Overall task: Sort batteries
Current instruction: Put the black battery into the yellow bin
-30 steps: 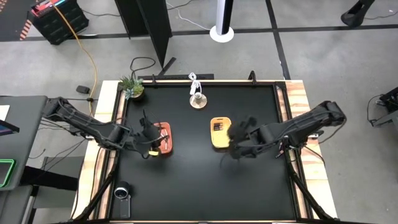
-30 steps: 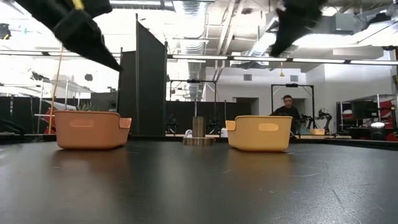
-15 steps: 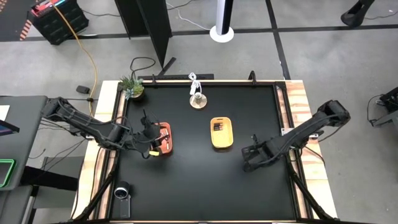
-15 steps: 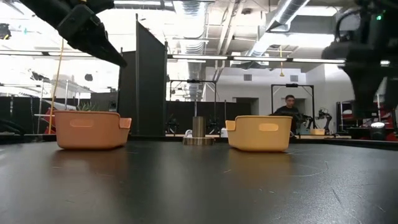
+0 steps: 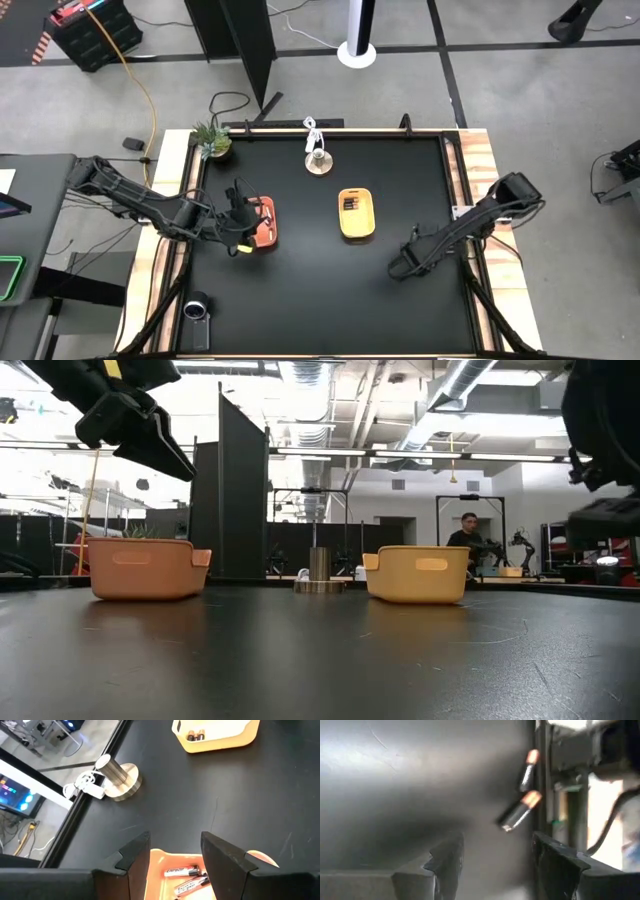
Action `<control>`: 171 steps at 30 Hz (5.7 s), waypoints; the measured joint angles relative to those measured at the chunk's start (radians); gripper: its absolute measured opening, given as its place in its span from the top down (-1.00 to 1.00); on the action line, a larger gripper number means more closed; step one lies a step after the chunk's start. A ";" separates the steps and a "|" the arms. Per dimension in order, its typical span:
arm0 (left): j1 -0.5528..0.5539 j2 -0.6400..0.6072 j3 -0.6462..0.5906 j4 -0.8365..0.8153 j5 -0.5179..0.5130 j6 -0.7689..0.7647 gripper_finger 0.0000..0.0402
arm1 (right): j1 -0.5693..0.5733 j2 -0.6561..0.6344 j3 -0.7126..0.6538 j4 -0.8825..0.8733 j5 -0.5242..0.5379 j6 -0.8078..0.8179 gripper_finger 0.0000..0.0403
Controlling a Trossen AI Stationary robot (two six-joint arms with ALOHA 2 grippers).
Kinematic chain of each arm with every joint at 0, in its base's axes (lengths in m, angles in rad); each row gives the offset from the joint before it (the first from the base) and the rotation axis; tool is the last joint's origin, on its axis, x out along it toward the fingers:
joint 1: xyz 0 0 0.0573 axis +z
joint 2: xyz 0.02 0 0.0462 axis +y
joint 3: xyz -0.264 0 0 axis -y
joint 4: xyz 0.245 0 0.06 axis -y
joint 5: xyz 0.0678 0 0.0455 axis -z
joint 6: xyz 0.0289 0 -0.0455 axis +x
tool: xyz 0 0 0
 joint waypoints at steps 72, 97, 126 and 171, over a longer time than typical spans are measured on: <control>0.035 0.000 0.000 0.006 0.000 -0.103 0.16 | -0.136 0.008 -0.256 0.235 -0.151 -1.677 0.79; 0.035 0.000 0.000 0.005 0.000 -0.109 0.16 | -0.131 0.010 -0.018 0.261 -0.129 -1.673 0.90; 0.035 0.000 0.000 0.005 0.000 -0.114 0.16 | -0.404 0.036 0.487 0.347 0.271 -1.957 0.90; 0.021 0.000 0.000 -0.051 0.001 -0.160 0.16 | -0.257 -0.309 0.007 0.077 0.331 -0.548 0.14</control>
